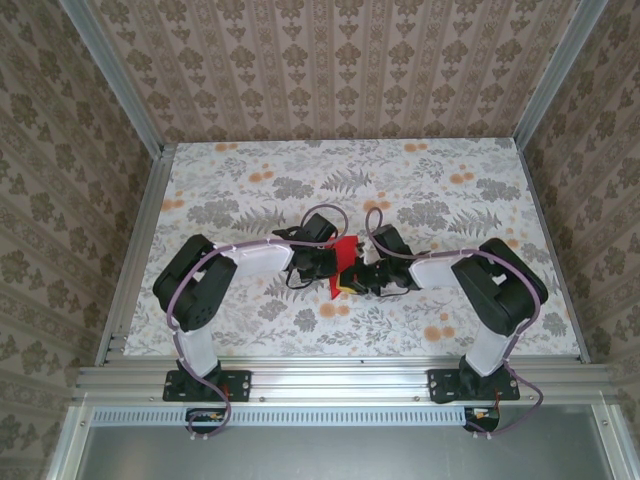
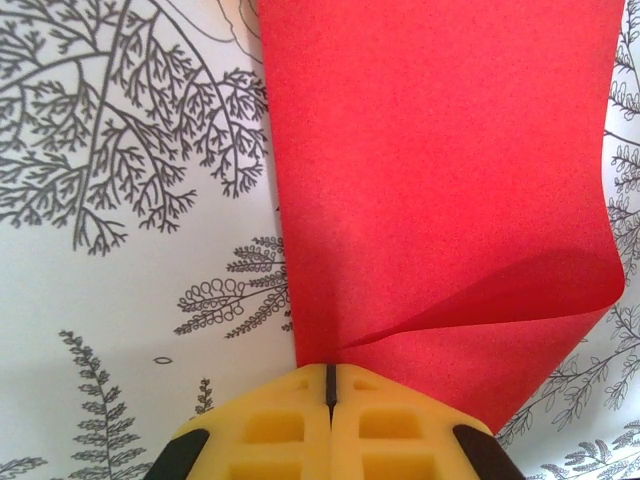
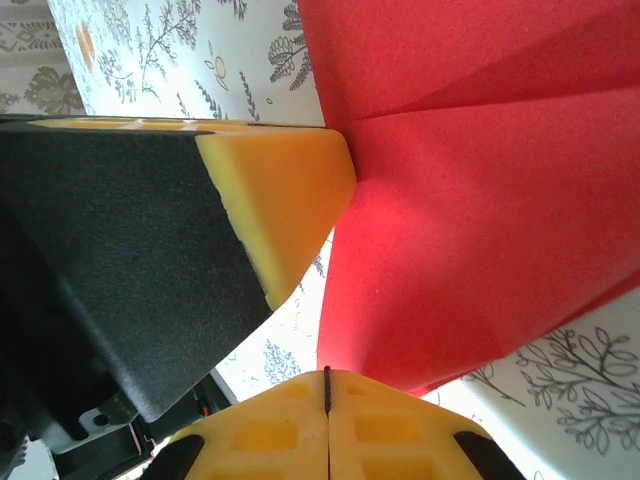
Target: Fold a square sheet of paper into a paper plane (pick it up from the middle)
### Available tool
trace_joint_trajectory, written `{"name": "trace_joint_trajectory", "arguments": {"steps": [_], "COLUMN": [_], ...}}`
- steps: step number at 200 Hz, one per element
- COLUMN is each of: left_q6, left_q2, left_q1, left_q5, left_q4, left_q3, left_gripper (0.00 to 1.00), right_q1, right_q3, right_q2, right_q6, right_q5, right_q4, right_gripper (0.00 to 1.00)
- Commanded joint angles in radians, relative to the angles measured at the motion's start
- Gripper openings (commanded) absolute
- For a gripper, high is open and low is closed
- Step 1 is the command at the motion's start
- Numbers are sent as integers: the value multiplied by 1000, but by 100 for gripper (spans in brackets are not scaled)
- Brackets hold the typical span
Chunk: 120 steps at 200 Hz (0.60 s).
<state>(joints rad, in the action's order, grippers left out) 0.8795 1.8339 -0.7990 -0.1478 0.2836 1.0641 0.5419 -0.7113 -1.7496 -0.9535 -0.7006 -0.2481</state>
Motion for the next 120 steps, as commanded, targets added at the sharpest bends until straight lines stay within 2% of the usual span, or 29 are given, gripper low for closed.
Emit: {"name": "trace_joint_trajectory", "arguments": {"steps": [1,76,120], "left_q6": [25,33,33], "left_q2": [44,48,47], "left_q1": [-9,-11,-11], "left_q5": [36,38,43], "left_q4": [79,77,83], "left_q3": [-23,-27,-25], "left_gripper": [1,1,1], "right_q1": [9,12,16], "right_q3": [-3,37,39], "right_q2": [-36,-96,-30], "right_q6": [-33,-23,-31], "right_q5": [-28,4,-20], "right_q4": [-56,-55,-81], "right_gripper": [8,7,8]}}
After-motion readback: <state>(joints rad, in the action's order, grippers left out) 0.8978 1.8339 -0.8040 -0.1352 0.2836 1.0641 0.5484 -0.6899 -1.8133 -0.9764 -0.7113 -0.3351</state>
